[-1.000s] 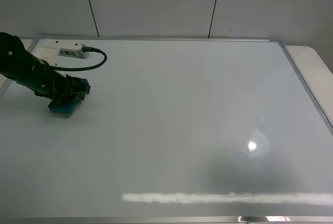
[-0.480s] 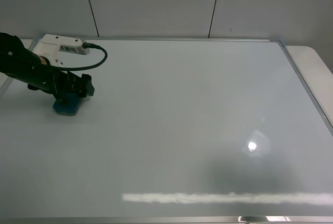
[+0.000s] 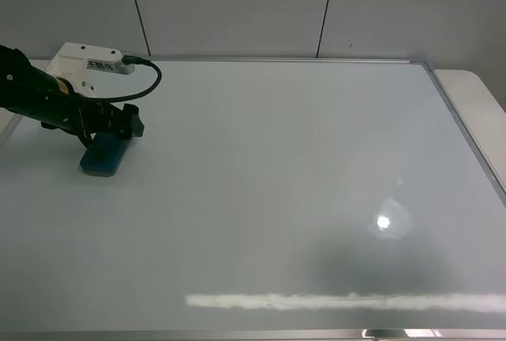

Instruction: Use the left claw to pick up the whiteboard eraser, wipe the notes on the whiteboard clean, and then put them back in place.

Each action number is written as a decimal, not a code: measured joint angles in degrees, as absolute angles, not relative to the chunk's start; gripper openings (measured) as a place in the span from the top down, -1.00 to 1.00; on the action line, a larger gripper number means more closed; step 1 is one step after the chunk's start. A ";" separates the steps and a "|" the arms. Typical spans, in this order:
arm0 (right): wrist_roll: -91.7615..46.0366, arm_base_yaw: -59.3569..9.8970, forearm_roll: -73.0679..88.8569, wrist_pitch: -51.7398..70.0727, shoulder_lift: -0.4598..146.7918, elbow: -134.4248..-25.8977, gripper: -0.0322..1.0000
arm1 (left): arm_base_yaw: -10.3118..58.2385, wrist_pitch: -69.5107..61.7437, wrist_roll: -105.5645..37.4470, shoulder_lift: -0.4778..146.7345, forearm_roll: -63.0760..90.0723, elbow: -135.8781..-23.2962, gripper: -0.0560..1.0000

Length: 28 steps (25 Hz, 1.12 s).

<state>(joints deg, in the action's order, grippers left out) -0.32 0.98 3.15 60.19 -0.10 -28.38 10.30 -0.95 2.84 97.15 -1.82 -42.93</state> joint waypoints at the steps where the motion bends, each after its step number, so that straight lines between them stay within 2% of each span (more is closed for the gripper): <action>1: -0.32 0.98 3.15 60.19 -0.10 -28.38 -0.99 | 10.30 -0.95 2.84 95.98 -1.82 -42.93 -0.98; 7: -0.32 0.98 3.15 60.19 -0.10 -28.38 -0.99 | 10.30 -2.88 2.90 82.45 -1.03 -42.93 -0.98; 16: -0.32 0.98 3.15 60.19 -0.10 -28.38 -0.99 | 10.30 -24.29 3.01 54.74 -0.97 -42.87 -0.98; 28: -0.32 0.98 3.15 60.19 -0.10 -28.38 -0.99 | 10.30 -41.38 2.63 19.39 -8.46 -42.87 -0.98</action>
<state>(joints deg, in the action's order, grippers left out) -0.32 0.98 3.15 60.19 -0.10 -28.38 10.30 -41.38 2.63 19.39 -8.46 -42.87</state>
